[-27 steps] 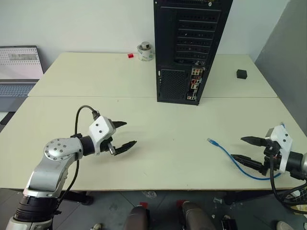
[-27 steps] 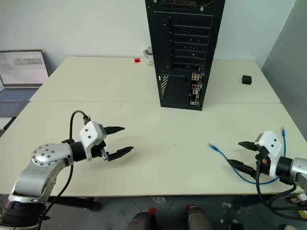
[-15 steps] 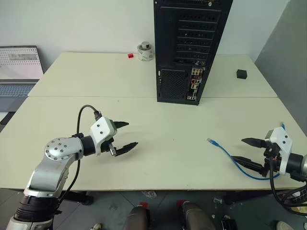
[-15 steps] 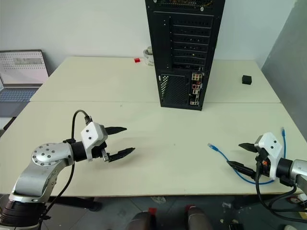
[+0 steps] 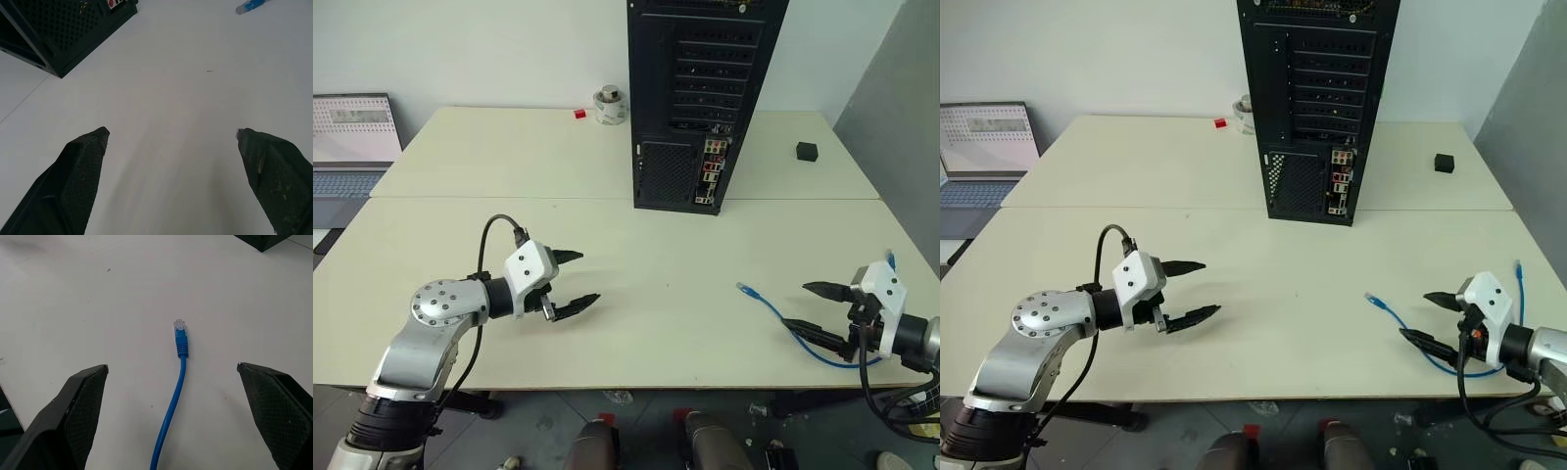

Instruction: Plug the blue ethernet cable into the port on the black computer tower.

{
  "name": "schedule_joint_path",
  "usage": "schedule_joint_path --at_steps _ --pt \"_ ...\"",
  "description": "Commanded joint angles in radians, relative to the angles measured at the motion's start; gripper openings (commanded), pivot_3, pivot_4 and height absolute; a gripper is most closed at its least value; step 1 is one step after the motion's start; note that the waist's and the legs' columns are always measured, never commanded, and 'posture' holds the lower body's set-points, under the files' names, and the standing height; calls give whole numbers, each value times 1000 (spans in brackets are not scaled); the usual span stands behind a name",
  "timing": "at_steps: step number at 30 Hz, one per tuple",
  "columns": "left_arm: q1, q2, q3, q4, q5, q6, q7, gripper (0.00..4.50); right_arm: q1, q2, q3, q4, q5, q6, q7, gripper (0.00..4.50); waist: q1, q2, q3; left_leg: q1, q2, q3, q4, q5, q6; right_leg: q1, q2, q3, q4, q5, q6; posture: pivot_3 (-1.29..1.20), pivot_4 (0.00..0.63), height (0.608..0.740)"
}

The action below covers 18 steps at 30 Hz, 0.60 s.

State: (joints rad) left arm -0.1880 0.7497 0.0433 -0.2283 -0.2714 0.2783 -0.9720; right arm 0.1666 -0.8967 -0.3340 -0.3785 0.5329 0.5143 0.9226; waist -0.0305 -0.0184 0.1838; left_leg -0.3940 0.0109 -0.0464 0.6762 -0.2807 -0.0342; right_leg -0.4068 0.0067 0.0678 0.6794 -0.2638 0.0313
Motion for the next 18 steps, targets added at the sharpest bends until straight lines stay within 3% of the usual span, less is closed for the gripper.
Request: schedule_joint_path --at_steps 1,8,12,18 --pt "-20 11 -10 -42 -6 -6 -10 4451 -19 9 -12 -46 20 23 -20 4500 0 0 0 0 0 0 0 0 0 0 0 0 0 0 0 0 150 740" --pt "-53 21 -49 -75 -67 50 -89 4451 -96 61 87 -93 14 96 -93 4500 -1 0 0 0 0 0 0 0 0 0 0 0 0 0 0 0 150 740" --pt "-95 4 -73 -99 -118 93 -124 4451 -163 120 194 6 -84 46 -145 4500 -1 -1 0 -1 0 0 1 0 0 0 0 0 0 0 0 0 150 740" --pt "-120 9 -105 -107 -122 94 -153 4451 -212 179 249 182 -185 -54 -170 4500 -1 0 0 -1 0 0 1 0 0 0 0 0 0 0 0 0 150 740"
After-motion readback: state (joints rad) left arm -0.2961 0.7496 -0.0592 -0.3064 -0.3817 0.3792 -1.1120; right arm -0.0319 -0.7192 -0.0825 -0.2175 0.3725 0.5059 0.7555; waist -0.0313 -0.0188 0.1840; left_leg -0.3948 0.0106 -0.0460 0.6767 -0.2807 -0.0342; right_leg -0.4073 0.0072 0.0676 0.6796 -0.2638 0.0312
